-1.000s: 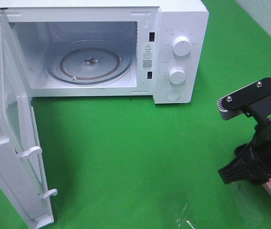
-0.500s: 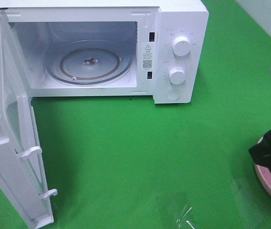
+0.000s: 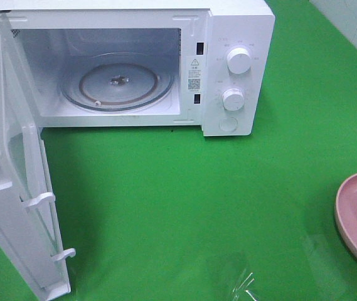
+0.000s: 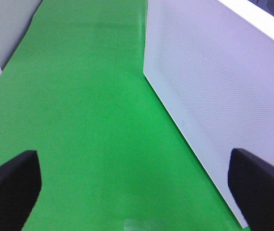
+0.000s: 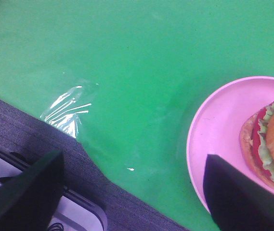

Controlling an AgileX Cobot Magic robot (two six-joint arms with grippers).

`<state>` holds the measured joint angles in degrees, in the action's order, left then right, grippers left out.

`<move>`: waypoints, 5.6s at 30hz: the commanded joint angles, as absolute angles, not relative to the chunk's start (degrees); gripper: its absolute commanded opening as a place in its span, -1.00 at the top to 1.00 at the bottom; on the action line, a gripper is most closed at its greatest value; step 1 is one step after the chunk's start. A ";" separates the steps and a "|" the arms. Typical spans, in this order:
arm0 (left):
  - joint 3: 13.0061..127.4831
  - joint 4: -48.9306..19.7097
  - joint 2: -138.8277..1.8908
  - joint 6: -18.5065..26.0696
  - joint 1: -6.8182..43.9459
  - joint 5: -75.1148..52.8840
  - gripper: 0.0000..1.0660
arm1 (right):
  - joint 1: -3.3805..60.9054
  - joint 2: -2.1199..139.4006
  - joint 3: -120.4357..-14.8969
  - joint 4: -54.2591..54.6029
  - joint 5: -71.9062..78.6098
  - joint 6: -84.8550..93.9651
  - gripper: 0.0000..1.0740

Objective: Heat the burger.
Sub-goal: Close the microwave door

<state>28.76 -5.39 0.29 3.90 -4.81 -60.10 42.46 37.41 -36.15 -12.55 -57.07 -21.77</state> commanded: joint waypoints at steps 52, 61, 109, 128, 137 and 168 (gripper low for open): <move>28.59 -5.44 1.43 3.78 -4.93 -59.70 -0.83 | 6.76 -1.78 -29.05 -3.09 -57.64 -4.24 -0.41; 28.59 -5.44 1.43 3.78 -4.93 -59.70 -0.83 | 6.76 -1.78 -29.05 -3.09 -57.64 -4.24 -0.41; 29.39 -5.39 1.03 2.12 -4.93 -58.44 -0.72 | 6.76 -1.78 -29.05 -3.09 -57.64 -4.24 -0.40; 28.42 -3.67 -11.97 2.29 -4.93 -44.52 0.62 | 6.76 -1.78 -29.05 -3.09 -57.64 -4.24 -0.40; 22.86 -3.61 -16.62 2.29 -4.93 -29.85 1.00 | 6.76 -1.78 -29.05 -3.09 -57.64 -4.24 -0.40; 11.63 -0.34 -50.02 -0.80 3.44 19.42 1.00 | 6.76 -1.78 -29.05 -3.09 -57.64 -4.24 -0.40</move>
